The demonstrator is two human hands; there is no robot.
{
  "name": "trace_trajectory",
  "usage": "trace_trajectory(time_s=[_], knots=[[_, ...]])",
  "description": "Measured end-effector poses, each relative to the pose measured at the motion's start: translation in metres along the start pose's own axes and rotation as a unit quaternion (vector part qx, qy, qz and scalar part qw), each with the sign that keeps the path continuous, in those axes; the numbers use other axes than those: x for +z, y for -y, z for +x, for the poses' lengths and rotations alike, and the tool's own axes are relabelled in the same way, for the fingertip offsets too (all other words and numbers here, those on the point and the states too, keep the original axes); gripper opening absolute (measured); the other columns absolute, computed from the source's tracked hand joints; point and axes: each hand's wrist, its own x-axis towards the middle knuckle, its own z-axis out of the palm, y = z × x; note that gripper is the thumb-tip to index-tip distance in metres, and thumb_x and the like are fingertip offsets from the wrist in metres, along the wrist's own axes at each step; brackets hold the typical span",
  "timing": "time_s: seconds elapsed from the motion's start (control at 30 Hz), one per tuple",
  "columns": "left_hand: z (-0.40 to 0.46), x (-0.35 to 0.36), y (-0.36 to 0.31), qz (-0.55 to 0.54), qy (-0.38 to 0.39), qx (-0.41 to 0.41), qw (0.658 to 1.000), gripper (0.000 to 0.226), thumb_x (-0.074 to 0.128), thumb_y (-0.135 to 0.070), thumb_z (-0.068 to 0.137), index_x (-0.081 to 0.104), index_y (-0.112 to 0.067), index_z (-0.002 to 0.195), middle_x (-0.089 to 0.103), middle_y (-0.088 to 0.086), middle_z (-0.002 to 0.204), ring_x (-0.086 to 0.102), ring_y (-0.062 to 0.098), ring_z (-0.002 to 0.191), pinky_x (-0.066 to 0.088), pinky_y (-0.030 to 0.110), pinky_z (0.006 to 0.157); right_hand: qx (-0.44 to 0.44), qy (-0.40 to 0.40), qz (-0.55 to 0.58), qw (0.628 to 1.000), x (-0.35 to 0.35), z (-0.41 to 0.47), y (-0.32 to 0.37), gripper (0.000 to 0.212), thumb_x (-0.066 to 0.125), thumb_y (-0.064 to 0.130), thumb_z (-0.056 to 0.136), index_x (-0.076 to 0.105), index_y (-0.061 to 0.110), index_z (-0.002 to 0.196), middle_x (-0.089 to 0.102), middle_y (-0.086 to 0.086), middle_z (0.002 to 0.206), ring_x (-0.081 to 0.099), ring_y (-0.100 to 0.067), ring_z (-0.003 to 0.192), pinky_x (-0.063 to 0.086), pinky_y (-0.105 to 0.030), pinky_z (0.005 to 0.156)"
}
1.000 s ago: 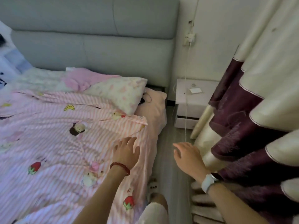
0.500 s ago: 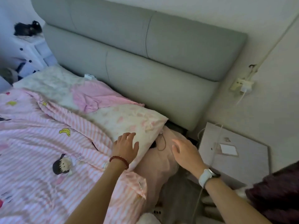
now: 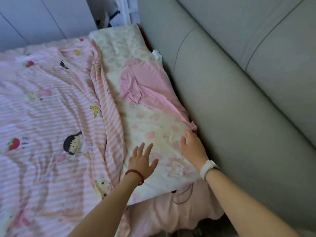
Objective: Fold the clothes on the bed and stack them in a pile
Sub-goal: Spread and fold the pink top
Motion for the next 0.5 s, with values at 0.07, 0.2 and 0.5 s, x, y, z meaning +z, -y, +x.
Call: trace_trajectory(time_s=[0.07,0.2,0.5], knots=[[0.018,0.026,-0.006,0.011,0.017,-0.054,0.998,0.067,0.033,-0.062,0.089,0.003,-0.040,0.146,-0.009,-0.001,0.157,-0.007,0.025,0.143,0.014,0.049,0.112,-0.014,-0.006,-0.018,1.000,0.006,0.041,-0.019,0.032,0.042,0.009,0.093,0.051,-0.001,0.122,0.047,-0.025,0.134,0.036,-0.035,0.131,0.030,-0.036,0.105],[0.033,0.072,-0.008,0.004,0.036,-0.107,0.994,0.072,0.030,-0.067,0.086,-0.008,-0.045,0.143,-0.022,-0.005,0.154,-0.018,0.025,0.142,0.002,0.052,0.114,0.023,0.029,-0.091,0.995,0.022,0.110,-0.058,0.041,0.042,0.017,0.095,0.041,-0.005,0.130,0.043,-0.025,0.135,0.039,-0.036,0.125,0.031,-0.041,0.102],[0.030,0.068,0.007,-0.028,0.027,-0.090,0.995,0.067,0.034,-0.060,0.090,-0.005,-0.048,0.143,-0.020,-0.010,0.154,-0.017,0.018,0.142,0.000,0.044,0.116,0.058,0.027,-0.121,0.991,0.035,0.161,-0.067,0.029,0.033,0.020,0.100,0.049,-0.002,0.112,0.057,-0.027,0.115,0.054,-0.043,0.104,0.041,-0.043,0.079]])
